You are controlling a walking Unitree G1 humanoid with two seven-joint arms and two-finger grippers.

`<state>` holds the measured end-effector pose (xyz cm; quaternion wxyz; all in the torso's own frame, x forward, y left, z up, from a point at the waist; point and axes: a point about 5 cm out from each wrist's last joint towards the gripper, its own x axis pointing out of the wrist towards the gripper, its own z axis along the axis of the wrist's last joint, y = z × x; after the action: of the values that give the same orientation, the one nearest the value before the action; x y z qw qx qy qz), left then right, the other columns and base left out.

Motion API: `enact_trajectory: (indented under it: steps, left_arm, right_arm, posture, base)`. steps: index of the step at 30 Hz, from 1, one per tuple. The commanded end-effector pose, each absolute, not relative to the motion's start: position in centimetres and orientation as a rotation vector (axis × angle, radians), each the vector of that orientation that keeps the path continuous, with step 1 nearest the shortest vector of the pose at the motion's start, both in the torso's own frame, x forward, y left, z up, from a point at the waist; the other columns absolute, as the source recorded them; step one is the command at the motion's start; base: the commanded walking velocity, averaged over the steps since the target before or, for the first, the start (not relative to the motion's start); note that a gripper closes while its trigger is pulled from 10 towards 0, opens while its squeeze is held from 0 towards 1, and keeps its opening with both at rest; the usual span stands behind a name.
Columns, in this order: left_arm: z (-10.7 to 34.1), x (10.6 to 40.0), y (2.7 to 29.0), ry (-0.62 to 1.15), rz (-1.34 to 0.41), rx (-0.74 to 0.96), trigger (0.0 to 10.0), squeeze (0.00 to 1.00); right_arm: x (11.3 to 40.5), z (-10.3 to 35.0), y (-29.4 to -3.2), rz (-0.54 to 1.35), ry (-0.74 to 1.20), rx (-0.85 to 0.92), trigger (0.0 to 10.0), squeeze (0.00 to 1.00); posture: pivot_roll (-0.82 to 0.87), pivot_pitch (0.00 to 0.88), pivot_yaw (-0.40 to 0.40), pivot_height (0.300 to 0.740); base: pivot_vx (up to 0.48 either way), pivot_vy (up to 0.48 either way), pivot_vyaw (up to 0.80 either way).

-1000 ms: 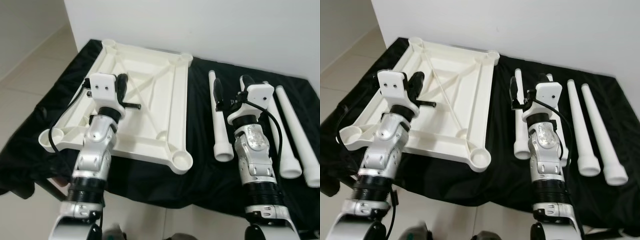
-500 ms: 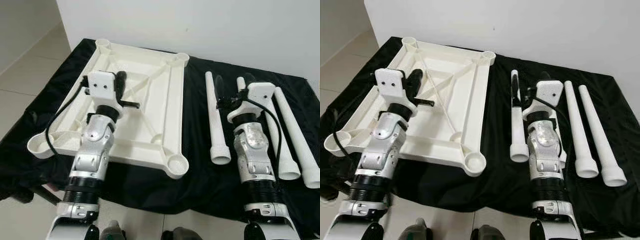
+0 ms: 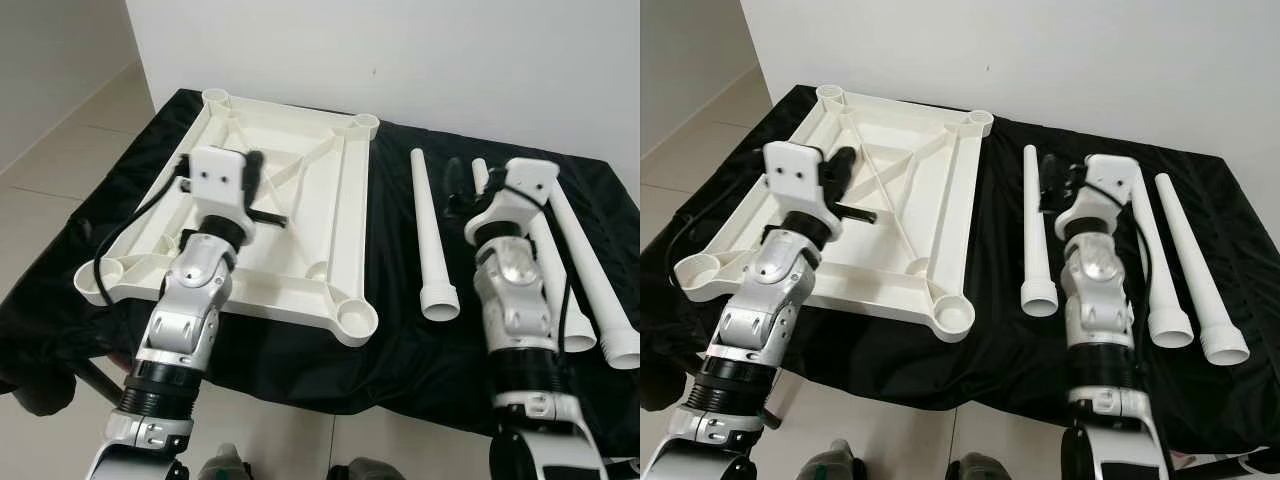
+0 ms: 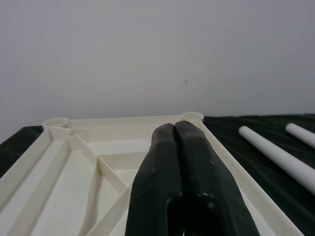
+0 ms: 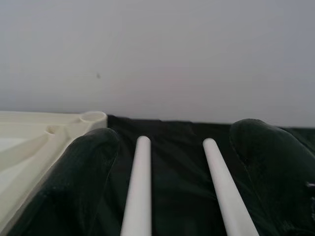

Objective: Building children table

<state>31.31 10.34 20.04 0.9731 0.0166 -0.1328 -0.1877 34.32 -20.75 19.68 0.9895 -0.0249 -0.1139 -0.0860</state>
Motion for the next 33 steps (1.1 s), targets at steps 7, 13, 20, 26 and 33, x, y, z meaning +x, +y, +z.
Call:
enact_trajectory:
  steps: [7, 13, 20, 26, 33]
  left_arm:
    - [19.1, 29.6, 7.3, -0.160, -0.793, 0.121, 10.0, 0.00]
    - [18.8, 29.5, 7.2, -0.136, -0.817, 0.141, 10.0, 0.00]
    - [19.1, 29.1, 7.0, -0.112, -0.829, 0.148, 10.0, 0.00]
    - [20.0, 28.5, 6.9, -0.136, -0.862, 0.114, 10.0, 0.00]
    - [20.3, 28.3, 7.1, -0.140, -0.852, 0.107, 10.0, 0.00]
  right_arm:
    - [35.6, 18.5, -21.3, -0.241, 0.002, 0.039, 10.0, 0.00]
    - [35.9, 18.4, -21.0, -0.232, 0.050, 0.067, 10.0, 0.00]
    - [36.2, 17.8, -20.0, -0.163, 0.173, 0.016, 10.0, 0.00]
    - [35.4, 14.1, -19.4, -0.136, 0.397, -0.044, 10.0, 0.00]
    - [34.8, 12.5, -19.2, -0.141, 0.468, -0.019, 10.0, 0.00]
  posture:
    - [0.01, 0.000, -0.035, 0.740]
    - [0.01, 0.000, -0.033, 0.740]
    - [0.02, 0.000, -0.040, 0.740]
    - [0.03, 0.000, -0.054, 0.740]
    - [0.03, 0.000, -0.056, 0.740]
  base:
    - [0.000, 0.000, 0.00]
    - [0.000, 0.000, 0.00]
    - [0.000, 0.000, 0.00]
    - [0.000, 0.000, 0.00]
    - [0.000, 0.000, 0.00]
